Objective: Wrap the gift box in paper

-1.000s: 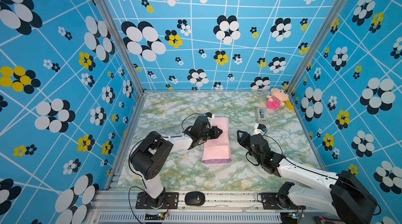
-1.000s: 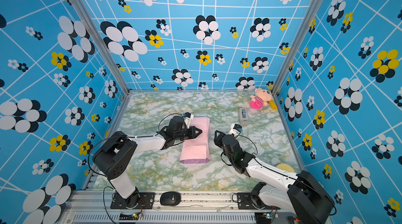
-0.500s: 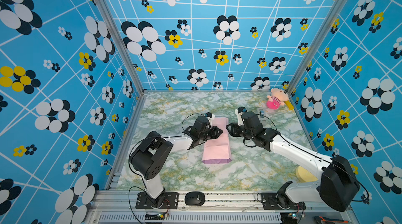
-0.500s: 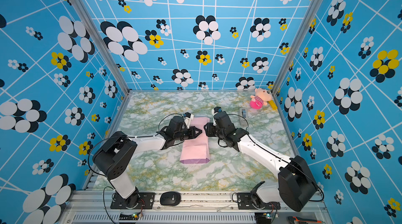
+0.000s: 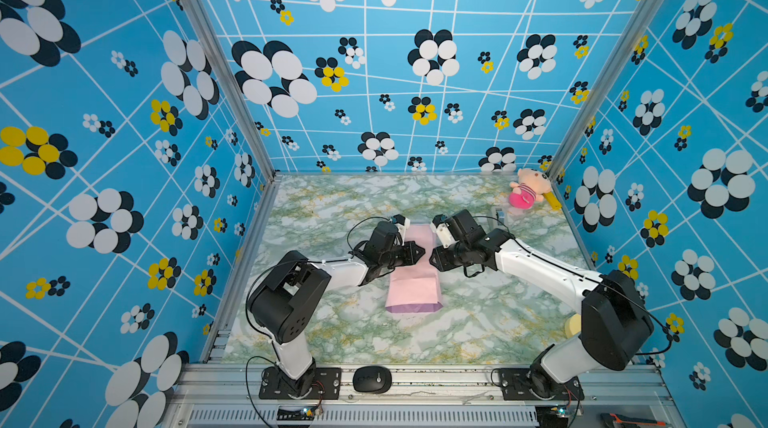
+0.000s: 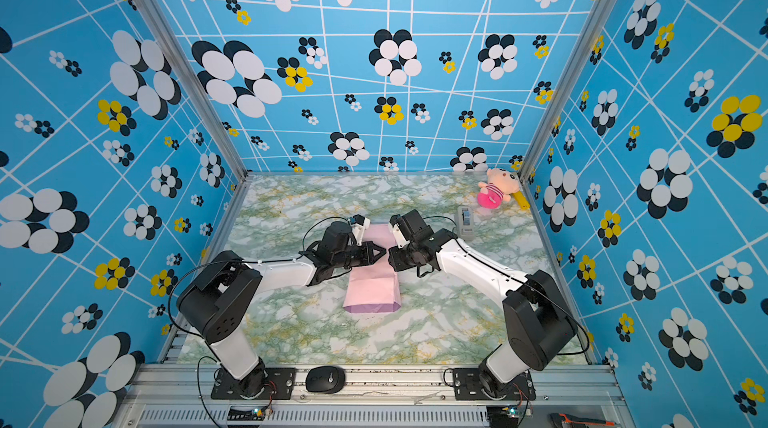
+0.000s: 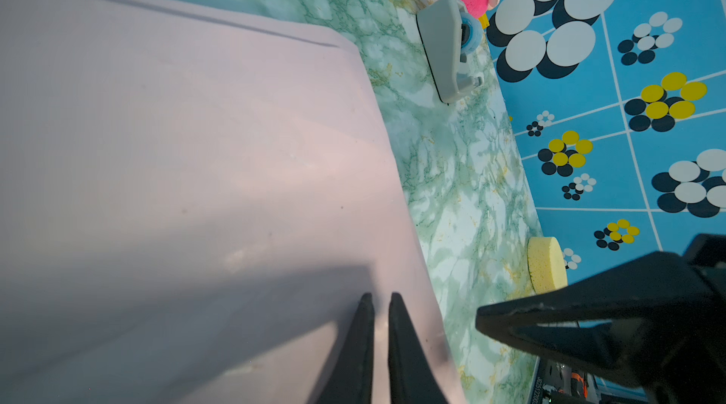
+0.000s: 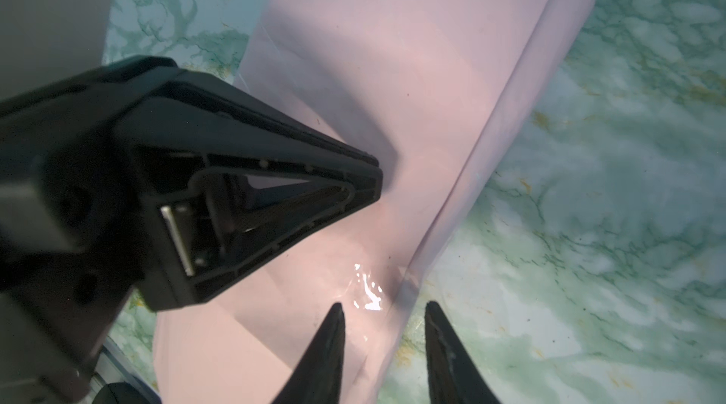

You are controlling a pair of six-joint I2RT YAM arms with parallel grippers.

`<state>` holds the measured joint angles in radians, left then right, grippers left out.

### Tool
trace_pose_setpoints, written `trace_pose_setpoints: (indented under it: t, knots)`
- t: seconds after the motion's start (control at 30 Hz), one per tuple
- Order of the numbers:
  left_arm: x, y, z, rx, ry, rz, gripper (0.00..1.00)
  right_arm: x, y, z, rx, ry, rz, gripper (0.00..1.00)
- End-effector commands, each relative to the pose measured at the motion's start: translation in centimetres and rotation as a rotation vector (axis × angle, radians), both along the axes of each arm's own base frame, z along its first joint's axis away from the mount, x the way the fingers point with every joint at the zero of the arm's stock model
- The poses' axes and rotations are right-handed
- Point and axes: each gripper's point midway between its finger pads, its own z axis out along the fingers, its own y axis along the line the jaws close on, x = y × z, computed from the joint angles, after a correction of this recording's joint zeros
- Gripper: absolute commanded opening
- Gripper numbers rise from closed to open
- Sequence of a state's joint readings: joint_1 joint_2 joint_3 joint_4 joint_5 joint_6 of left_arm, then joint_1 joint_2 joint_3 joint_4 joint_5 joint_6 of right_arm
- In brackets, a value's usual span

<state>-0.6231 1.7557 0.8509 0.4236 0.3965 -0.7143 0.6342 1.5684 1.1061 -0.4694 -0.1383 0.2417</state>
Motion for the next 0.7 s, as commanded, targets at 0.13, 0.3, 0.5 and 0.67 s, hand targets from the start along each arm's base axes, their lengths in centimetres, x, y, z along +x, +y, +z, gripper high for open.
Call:
trace_pose_setpoints:
  t: [0.13, 0.3, 0.5, 0.67]
  knots:
    - [-2.8, 4.3, -8.0, 0.221, 0.215, 0.063, 0.13, 0.7, 0.2, -0.2, -0.040, 0.000, 0.042, 0.36]
    - [-2.8, 4.3, -8.0, 0.220, 0.214, 0.064, 0.13, 1.1, -0.2, -0.7, -0.069, -0.001, 0.021, 0.37]
    - [-2.7, 4.4, -7.9, 0.219, 0.212, 0.067, 0.13, 1.3, -0.1, -1.2, -0.078, 0.012, 0.018, 0.38]
    - [-2.7, 4.5, -7.9, 0.220, 0.212, 0.068, 0.13, 1.4, 0.4, -1.9, -0.050, 0.041, 0.012, 0.38]
